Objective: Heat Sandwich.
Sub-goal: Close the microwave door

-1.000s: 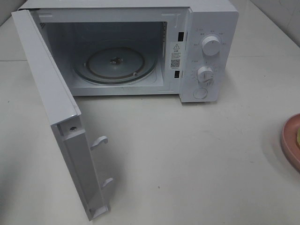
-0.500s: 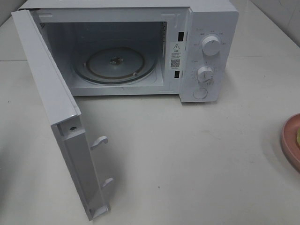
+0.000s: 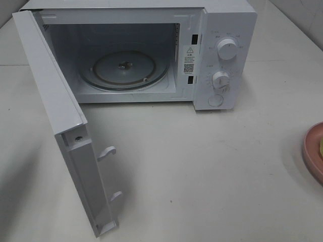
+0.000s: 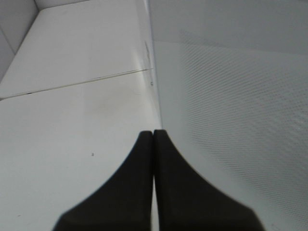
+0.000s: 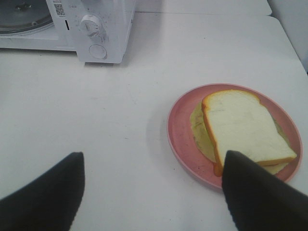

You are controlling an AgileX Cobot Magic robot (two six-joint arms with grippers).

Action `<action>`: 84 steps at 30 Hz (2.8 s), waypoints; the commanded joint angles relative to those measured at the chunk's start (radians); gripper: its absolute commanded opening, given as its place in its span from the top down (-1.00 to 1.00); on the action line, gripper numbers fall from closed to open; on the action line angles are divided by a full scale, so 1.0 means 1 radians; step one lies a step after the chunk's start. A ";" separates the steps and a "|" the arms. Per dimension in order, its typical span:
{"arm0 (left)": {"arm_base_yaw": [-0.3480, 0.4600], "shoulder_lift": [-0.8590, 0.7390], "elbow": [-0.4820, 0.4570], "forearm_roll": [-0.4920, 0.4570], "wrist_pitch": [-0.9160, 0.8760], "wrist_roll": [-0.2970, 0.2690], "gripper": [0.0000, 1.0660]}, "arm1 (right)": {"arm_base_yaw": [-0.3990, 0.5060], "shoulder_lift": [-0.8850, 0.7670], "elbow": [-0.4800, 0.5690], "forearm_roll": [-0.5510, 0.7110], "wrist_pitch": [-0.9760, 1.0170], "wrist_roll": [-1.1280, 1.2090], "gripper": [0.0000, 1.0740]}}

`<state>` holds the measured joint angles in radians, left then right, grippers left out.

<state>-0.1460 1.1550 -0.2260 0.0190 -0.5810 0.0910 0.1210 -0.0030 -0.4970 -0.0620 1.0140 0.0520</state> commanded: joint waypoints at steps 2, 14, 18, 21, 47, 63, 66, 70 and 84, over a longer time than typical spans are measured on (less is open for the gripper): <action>-0.036 0.089 -0.029 0.086 -0.078 -0.096 1.00 | -0.004 -0.029 0.001 0.000 -0.017 -0.012 -0.41; -0.158 0.306 -0.122 0.157 -0.202 -0.175 1.00 | -0.004 -0.029 0.001 0.000 -0.017 -0.013 -0.41; -0.204 0.358 -0.163 0.153 -0.201 -0.178 1.00 | -0.004 -0.029 0.001 0.000 -0.017 -0.013 -0.41; -0.261 0.404 -0.210 0.109 -0.201 -0.178 1.00 | -0.004 -0.029 0.001 0.000 -0.017 -0.013 -0.41; -0.510 0.668 -0.600 -0.116 -0.131 -0.072 1.00 | -0.004 -0.029 0.001 0.000 -0.017 -0.013 -0.41; -0.582 0.838 -0.894 -0.119 -0.017 -0.075 1.00 | -0.004 -0.029 0.001 -0.002 -0.017 -0.012 -0.40; -0.582 0.861 -0.937 -0.119 -0.001 -0.075 1.00 | -0.004 -0.029 0.001 -0.002 -0.017 -0.012 -0.38; -0.582 0.885 -0.972 -0.134 0.008 -0.075 1.00 | -0.004 -0.029 0.001 -0.002 -0.017 -0.012 -0.36; -0.553 0.928 -1.022 -0.178 0.020 -0.052 1.00 | -0.004 -0.029 0.001 -0.002 -0.017 -0.012 -0.36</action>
<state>-0.7350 2.0750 -1.2160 -0.0790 -0.5300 0.0400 0.1210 -0.0030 -0.4970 -0.0620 1.0140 0.0520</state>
